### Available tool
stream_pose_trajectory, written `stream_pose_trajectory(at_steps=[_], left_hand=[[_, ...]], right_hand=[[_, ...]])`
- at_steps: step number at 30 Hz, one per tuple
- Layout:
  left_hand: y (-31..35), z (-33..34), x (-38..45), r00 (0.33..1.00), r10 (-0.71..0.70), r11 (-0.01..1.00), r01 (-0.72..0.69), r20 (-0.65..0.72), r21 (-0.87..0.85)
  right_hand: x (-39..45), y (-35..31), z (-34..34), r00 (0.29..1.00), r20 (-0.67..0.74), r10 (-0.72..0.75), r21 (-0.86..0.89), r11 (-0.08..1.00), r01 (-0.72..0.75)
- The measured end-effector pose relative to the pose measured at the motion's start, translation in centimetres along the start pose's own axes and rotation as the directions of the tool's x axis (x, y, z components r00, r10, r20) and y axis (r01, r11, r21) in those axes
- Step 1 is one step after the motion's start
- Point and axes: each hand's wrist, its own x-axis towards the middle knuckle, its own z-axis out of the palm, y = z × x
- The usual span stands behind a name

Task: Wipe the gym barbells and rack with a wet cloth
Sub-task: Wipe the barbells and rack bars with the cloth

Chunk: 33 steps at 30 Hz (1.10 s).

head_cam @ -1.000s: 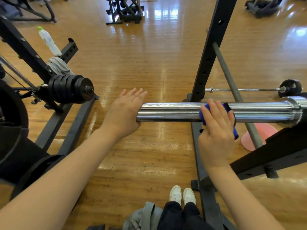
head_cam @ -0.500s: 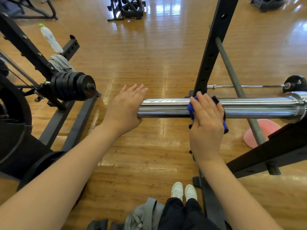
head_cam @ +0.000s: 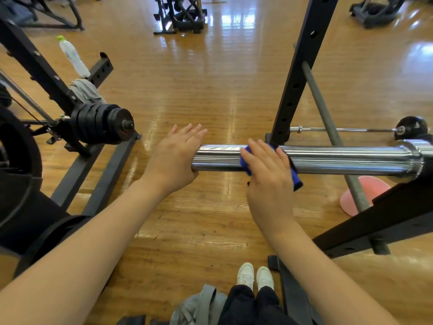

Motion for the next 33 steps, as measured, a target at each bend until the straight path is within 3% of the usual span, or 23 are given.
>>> stream_pose_trajectory(at_steps=[3, 10, 16, 21, 24, 26, 30, 33], left_hand=[[0.0, 0.1, 0.0, 1.0, 0.003, 1.0, -0.003, -0.004, -0.005], [-0.1, 0.3, 0.0, 1.0, 0.012, 1.0, -0.013, -0.027, -0.001], [-0.1, 0.3, -0.1, 1.0, 0.001, 1.0, -0.002, -0.029, -0.013], [0.5, -0.4, 0.0, 0.998, -0.056, 0.996, 0.054, 0.035, 0.073], [1.6, -0.2, -1.2, 0.989, -0.119, 0.96, 0.136, -0.083, 0.244], [1.9, 0.8, -2.3, 0.98, -0.101, 0.956, 0.143, -0.171, 0.256], [1.5, 2.1, -2.4, 0.971, -0.082, 0.96, 0.137, -0.223, 0.245], [1.7, 2.1, -2.1, 0.971, -0.089, 0.973, 0.132, -0.223, 0.188]], right_hand=[[-0.4, 1.3, -0.8, 0.997, 0.026, -0.079, 0.006, 0.997, 0.079], [0.9, 1.9, -1.2, 0.986, -0.092, 0.138, -0.029, 0.99, -0.141], [-0.2, 1.7, -0.8, 0.998, -0.007, -0.055, -0.003, 0.998, 0.055], [-0.2, 4.4, -2.9, 0.996, -0.073, 0.051, -0.003, 0.999, -0.051], [-0.2, 4.1, -2.4, 0.992, -0.104, 0.078, 0.016, 0.997, -0.077], [-0.1, 3.6, -1.9, 0.985, -0.127, 0.114, 0.028, 0.993, -0.111], [0.4, 2.4, -0.9, 0.96, -0.197, 0.198, 0.025, 0.98, -0.197], [-0.1, 1.5, -0.2, 0.984, -0.145, 0.105, 0.007, 0.994, -0.105]])
